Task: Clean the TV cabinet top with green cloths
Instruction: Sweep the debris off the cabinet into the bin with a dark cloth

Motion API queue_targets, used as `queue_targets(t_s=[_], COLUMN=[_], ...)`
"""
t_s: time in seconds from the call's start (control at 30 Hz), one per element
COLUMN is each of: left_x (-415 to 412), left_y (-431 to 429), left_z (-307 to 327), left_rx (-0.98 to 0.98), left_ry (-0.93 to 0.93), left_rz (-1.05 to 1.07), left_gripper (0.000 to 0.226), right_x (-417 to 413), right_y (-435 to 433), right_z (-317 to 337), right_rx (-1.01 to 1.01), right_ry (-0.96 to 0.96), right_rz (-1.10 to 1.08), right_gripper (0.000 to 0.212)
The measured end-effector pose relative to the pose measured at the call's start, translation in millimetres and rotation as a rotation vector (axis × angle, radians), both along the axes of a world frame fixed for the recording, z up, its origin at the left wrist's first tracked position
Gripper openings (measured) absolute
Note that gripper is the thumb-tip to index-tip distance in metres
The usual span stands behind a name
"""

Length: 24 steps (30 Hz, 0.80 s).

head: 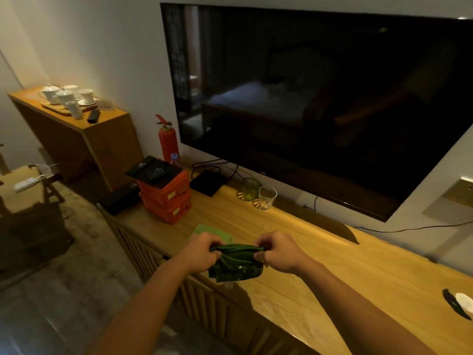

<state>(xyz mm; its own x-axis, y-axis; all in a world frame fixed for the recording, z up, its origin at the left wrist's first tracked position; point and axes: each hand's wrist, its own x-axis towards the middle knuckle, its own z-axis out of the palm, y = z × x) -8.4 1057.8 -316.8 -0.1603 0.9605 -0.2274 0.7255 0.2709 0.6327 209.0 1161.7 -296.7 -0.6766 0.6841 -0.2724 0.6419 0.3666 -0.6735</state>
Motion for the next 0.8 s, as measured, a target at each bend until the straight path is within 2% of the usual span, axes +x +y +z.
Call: queue_targets(t_s=[0.27, 0.8], left_x=[-42, -120], left_y=[73, 204], left_z=[-10, -49], left_rx=[0.007, -0.139], left_ry=[0.099, 0.096], left_rz=[0.003, -0.065], left_gripper=[0.026, 0.029], right_x=[-49, -122], right_y=[76, 192], right_z=[-22, -78], right_rx=[-0.044, -0.172], right_ry=[0.011, -0.018], right_rz=[-0.013, -0.078], right_gripper=[0.008, 0.010])
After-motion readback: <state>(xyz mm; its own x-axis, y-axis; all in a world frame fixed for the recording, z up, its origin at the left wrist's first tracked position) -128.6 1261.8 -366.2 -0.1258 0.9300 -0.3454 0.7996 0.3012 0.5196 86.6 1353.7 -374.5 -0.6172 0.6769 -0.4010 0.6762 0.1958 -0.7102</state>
